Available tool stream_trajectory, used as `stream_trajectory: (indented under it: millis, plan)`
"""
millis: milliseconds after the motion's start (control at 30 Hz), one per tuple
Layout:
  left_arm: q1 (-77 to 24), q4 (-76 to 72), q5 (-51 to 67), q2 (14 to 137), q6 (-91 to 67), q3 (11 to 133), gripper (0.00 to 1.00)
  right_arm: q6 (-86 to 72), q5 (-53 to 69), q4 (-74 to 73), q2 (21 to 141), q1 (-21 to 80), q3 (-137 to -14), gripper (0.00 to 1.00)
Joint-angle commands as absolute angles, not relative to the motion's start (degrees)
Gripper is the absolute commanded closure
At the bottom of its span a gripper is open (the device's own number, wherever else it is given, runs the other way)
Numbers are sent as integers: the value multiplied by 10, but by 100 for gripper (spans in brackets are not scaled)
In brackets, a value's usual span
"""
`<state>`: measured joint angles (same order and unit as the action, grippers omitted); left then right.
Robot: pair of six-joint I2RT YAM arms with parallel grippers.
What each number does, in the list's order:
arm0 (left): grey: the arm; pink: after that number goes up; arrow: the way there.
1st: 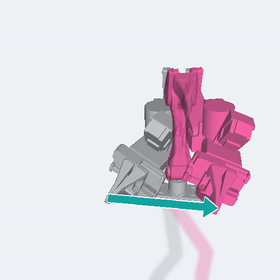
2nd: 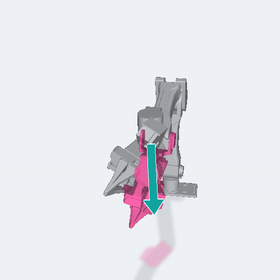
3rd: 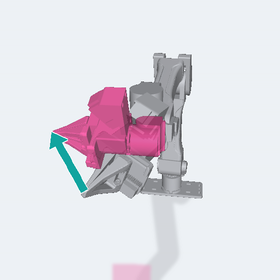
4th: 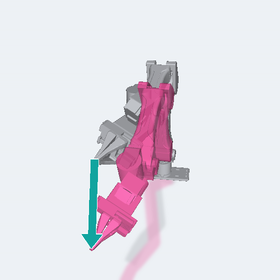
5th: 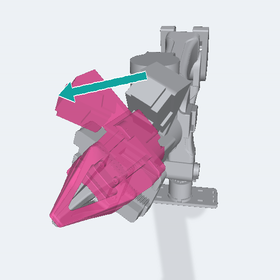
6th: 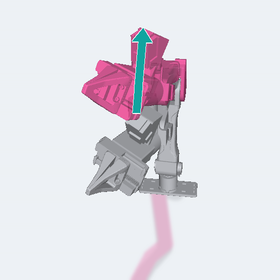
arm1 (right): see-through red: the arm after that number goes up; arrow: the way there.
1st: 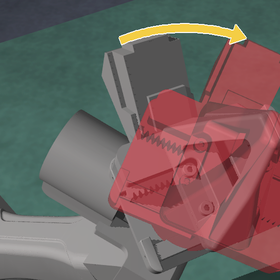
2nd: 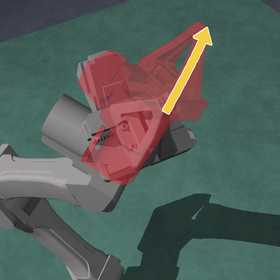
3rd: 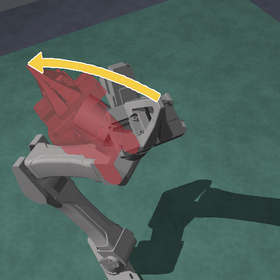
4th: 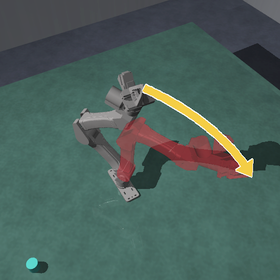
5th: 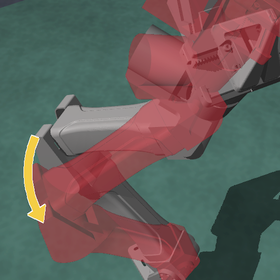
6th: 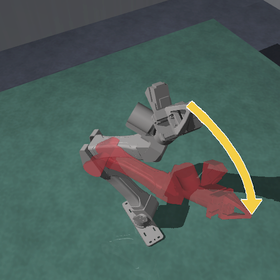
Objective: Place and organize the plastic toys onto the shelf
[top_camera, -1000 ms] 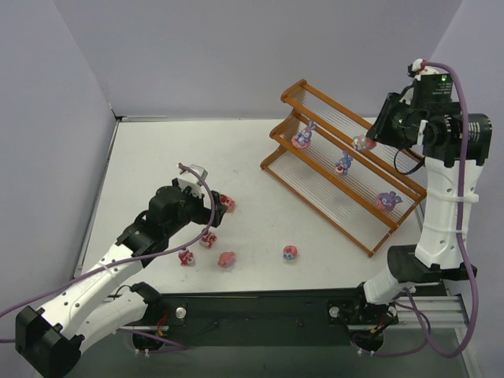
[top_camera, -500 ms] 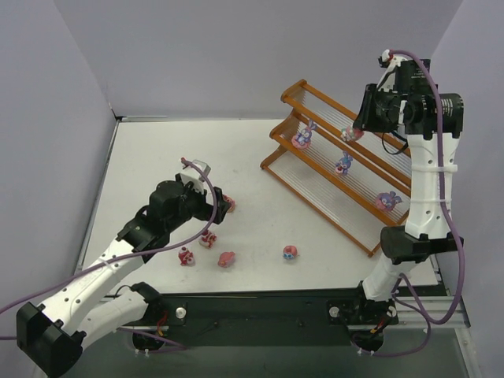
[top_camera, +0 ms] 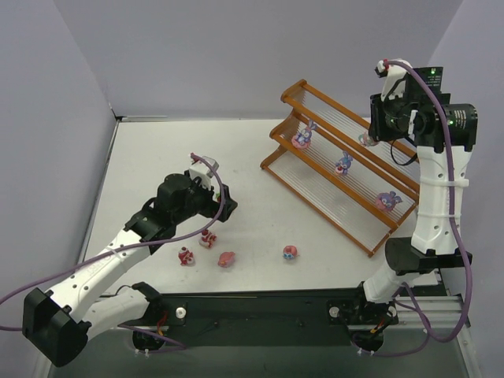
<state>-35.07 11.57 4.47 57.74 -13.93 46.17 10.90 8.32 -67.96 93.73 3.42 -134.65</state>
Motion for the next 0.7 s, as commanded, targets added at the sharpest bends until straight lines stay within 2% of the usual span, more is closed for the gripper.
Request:
stream_trajectory:
  millis: [0, 667]
  plan:
    - [-347, 105, 67, 584, -142, 490, 3, 170, 68, -685, 916, 28, -1350, 100]
    - [-347, 92, 69, 603, -143, 481, 3, 146, 43, -677, 979, 31, -1381, 100]
